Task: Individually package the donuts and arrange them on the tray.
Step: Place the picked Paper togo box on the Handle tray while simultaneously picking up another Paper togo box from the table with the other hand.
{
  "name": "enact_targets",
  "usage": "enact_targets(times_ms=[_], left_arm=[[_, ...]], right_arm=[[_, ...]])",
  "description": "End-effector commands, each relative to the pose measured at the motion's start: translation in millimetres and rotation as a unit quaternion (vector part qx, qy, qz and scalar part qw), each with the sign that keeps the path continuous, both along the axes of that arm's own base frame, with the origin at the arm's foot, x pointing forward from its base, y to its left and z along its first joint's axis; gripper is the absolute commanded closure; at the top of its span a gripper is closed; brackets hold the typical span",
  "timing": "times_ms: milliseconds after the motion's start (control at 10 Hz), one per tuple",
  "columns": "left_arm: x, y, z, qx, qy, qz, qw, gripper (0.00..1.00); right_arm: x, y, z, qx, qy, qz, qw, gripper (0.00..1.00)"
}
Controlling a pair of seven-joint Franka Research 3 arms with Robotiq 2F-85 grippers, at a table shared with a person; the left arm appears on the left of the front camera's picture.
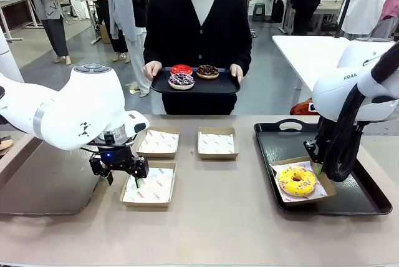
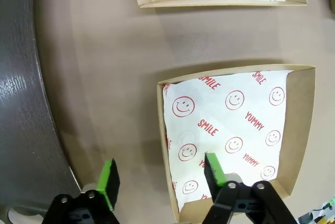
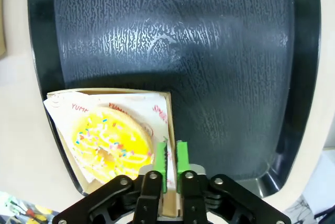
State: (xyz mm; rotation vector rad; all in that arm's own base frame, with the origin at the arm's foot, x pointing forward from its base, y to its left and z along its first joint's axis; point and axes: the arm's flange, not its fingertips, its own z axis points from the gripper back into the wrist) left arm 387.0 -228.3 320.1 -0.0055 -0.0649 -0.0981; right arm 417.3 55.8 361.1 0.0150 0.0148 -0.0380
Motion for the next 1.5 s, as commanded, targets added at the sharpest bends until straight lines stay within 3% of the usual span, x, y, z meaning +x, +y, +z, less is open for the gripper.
enact_targets(times_ms=[0, 100, 200, 300, 400, 500, 1200, 1400], left_arm=[[2, -5, -1, -0.002, -0.014, 0.016, 1.000, 1.00], [2, -3, 1, -0.004, -0.015, 0.017, 1.000, 0.65], [2, -3, 1, -0.004, -0.016, 0.018, 1.000, 1.00], [2, -3, 1, -0.005, -0.015, 0.019, 1.000, 1.00], [2, -3, 1, -0.005, -0.014, 0.019, 1.000, 1.00], [2, -2, 2, -0.006, -0.012, 0.018, 1.000, 1.00], [1, 1, 5, -0.006, -0.011, 0.025, 1.000, 1.00], [-2, 2, 12, -0.008, -0.003, 0.020, 1.000, 1.00]], right_arm=[[2, 3, 4, 0.002, 0.003, -0.001, 1.000, 0.00], [1, 3, 3, 0.001, 0.001, -0.002, 1.000, 0.00], [1, 4, 3, 0.002, 0.001, -0.001, 1.000, 0.00], [1, 4, 2, 0.002, 0.001, -0.001, 1.000, 0.14], [1, 4, 2, 0.003, 0.003, -0.001, 1.000, 0.04], [0, 3, 3, 0.004, 0.004, -0.001, 1.000, 0.00], [-7, 2, 8, 0.013, -0.003, 0.002, 1.000, 0.00], [-22, -4, 25, 0.047, -0.003, 0.017, 0.999, 0.00]])
